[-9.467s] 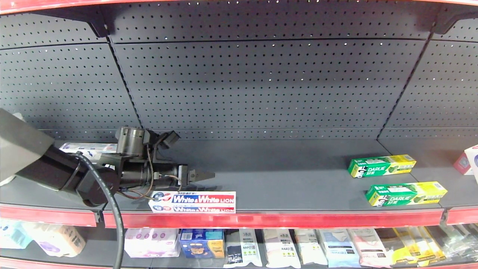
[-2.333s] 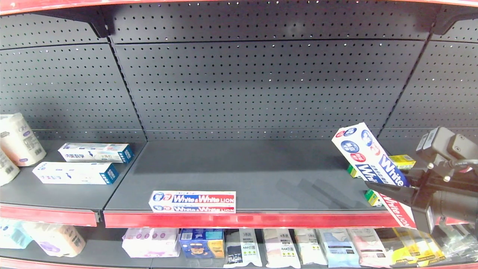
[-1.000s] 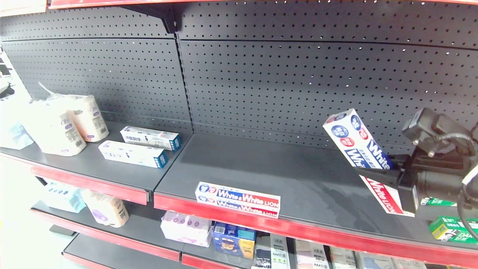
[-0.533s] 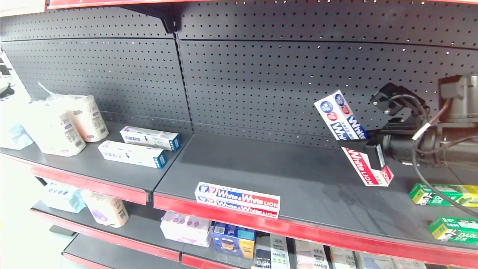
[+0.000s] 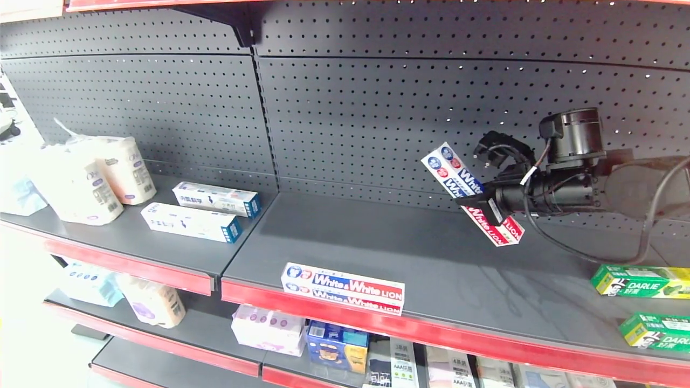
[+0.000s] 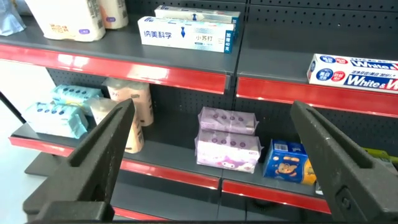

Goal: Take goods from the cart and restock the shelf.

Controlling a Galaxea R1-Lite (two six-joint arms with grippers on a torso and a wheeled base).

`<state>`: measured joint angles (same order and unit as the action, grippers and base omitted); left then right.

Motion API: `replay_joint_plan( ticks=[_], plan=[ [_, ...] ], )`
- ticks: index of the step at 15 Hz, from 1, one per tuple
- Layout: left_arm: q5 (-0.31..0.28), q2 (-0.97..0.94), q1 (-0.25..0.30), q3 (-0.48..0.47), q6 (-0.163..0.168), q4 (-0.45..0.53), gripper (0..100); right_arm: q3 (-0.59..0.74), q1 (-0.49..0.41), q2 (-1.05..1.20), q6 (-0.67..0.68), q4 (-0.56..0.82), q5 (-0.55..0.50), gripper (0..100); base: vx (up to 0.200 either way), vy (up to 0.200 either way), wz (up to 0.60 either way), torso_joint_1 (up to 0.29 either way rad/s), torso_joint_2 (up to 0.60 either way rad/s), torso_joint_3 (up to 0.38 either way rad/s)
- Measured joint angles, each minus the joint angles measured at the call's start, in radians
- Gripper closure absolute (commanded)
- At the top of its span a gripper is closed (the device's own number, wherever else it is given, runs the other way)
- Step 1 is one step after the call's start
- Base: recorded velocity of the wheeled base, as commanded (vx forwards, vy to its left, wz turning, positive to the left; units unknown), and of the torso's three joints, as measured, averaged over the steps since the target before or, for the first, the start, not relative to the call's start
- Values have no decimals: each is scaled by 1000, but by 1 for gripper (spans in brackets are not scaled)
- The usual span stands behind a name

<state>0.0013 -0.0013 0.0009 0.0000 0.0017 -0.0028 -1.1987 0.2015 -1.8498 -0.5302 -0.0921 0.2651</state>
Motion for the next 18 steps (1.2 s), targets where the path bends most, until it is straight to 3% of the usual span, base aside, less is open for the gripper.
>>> replay_joint_plan(
  ticks=[7, 11, 18],
  plan=[
    [0, 0, 0, 0, 0, 0, 0, -80, -89, -107, -104, 146, 10, 100, 0, 0, 0, 0, 0, 0],
    [0, 0, 0, 0, 0, 0, 0, -76, -68, -128, -222, 187, 48, 100, 0, 0, 0, 0, 0, 0],
    [0, 0, 0, 0, 0, 0, 0, -106, 3, -154, -234, 247, 44, 100, 0, 0, 0, 0, 0, 0]
  ],
)
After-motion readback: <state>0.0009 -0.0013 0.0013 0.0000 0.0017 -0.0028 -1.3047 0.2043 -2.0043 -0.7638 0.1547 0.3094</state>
